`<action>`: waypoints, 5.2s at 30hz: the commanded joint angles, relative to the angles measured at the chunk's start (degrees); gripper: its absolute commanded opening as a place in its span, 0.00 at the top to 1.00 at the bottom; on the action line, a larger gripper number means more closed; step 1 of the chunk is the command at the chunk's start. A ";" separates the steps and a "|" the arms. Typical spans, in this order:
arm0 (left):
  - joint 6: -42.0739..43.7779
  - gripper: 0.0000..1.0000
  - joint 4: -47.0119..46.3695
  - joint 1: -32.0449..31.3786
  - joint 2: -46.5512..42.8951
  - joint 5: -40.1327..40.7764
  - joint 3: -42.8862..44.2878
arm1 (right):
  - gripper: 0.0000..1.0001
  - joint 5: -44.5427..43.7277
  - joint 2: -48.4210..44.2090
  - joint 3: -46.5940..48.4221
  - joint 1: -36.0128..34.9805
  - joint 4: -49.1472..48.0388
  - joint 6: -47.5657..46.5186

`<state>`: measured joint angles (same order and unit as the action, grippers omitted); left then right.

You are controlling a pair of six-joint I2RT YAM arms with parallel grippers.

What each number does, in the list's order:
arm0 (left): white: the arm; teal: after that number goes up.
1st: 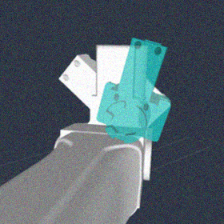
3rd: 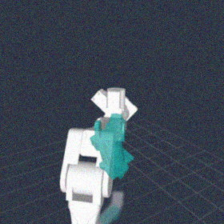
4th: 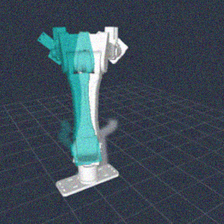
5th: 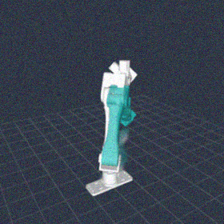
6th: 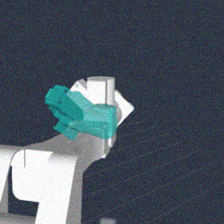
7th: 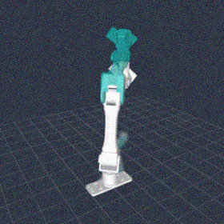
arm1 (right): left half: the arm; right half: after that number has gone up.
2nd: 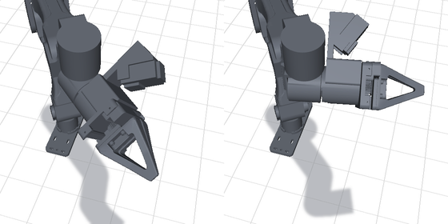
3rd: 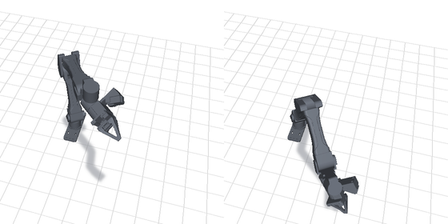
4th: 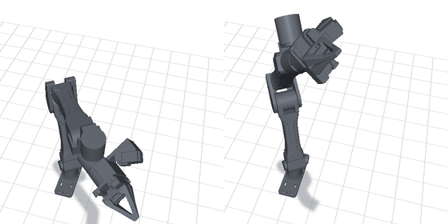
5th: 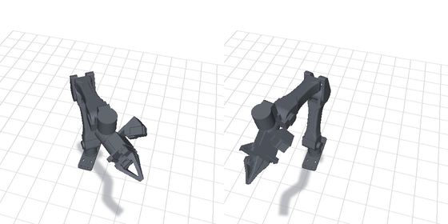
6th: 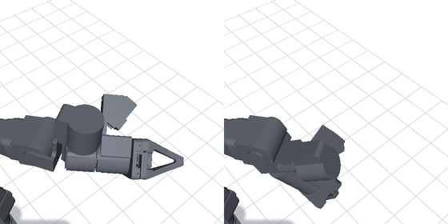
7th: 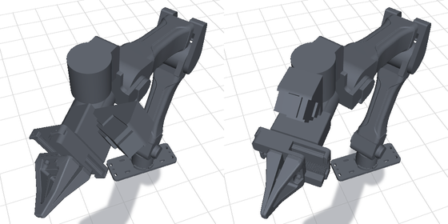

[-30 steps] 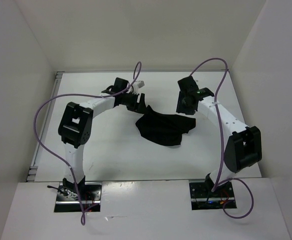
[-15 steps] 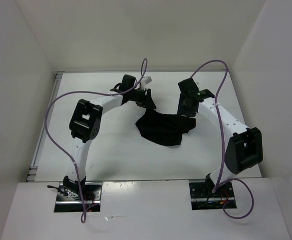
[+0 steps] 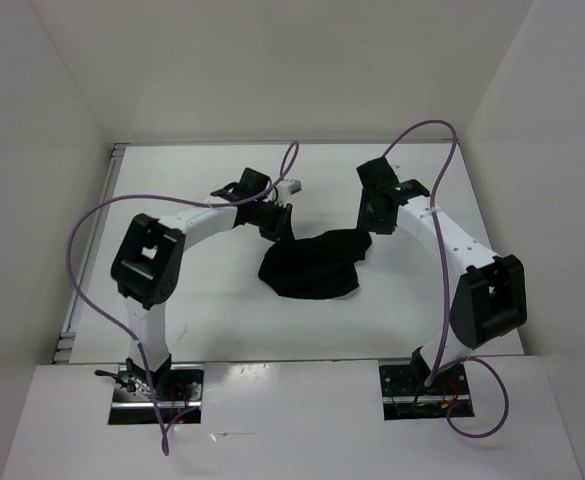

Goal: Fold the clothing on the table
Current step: Flatten the skirt out

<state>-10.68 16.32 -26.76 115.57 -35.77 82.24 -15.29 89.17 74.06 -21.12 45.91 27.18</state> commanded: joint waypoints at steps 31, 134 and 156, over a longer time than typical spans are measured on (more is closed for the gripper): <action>-2.59 0.99 1.35 0.84 -12.04 6.24 -13.15 | 0.66 28.38 17.98 0.99 -0.50 -14.28 1.38; -19.56 0.66 -11.75 2.60 3.07 7.29 0.46 | 1.00 13.18 28.51 10.49 5.84 -11.55 0.15; -17.89 0.79 7.41 1.01 -10.70 18.72 -10.44 | 0.91 15.92 6.64 -4.56 -9.72 8.58 4.37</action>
<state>-30.00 17.37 -25.52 111.48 -21.43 71.31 4.10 102.15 63.94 -30.81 47.16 30.50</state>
